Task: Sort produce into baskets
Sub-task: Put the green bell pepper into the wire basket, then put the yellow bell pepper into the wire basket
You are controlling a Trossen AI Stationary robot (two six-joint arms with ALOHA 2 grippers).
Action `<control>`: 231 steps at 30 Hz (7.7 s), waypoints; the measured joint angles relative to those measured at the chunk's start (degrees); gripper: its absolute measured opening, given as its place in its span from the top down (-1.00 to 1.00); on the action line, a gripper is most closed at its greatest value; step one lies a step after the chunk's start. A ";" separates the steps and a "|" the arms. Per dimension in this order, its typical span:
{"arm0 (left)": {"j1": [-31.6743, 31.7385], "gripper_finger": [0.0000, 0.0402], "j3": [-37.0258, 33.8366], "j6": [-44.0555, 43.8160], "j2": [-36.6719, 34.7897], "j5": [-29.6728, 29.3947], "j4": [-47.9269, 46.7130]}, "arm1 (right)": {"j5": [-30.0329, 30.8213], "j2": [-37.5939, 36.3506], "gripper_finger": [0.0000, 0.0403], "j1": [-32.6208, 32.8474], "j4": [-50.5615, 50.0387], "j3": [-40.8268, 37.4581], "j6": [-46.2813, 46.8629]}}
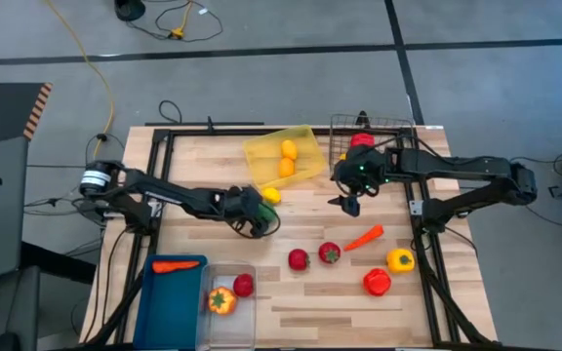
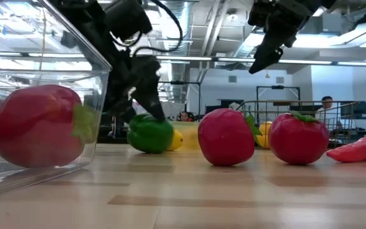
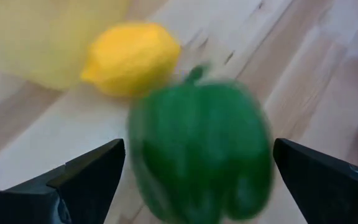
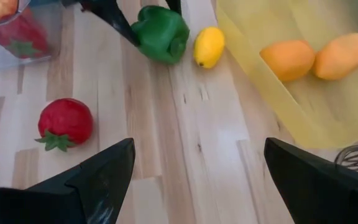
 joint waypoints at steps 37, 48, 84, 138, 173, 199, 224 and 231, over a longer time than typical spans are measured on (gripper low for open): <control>6.74 -0.63 25.33 27.38 8.00 -1.67 9.08 | 0.11 -8.45 -0.91 2.33 1.84 0.06 0.02; 15.59 -0.63 44.62 29.87 25.37 7.28 19.06 | 0.11 -17.92 -0.91 3.74 5.08 0.11 -0.05; 17.53 -0.94 76.35 26.85 53.30 16.17 14.22 | 0.11 -18.78 -0.91 3.74 5.07 0.11 -0.53; 14.18 -0.96 87.49 44.86 32.70 15.00 -43.26 | -5.99 -26.91 -0.92 3.76 -10.09 0.07 7.49; 10.32 -0.96 22.84 32.60 -7.13 6.40 -5.98 | -6.38 -17.27 -0.99 6.33 -33.48 0.07 11.46; 7.76 -0.96 19.96 29.01 -7.81 5.09 -5.25 | -7.15 -17.14 -0.99 29.42 -37.81 0.07 33.48; 7.76 -0.96 20.00 28.77 -7.77 5.09 -5.26 | -5.42 3.47 -0.99 45.05 -38.42 0.07 35.37; 7.76 -0.96 20.00 28.79 -7.77 5.11 -5.27 | -5.36 9.30 -0.99 46.68 -38.46 0.07 33.95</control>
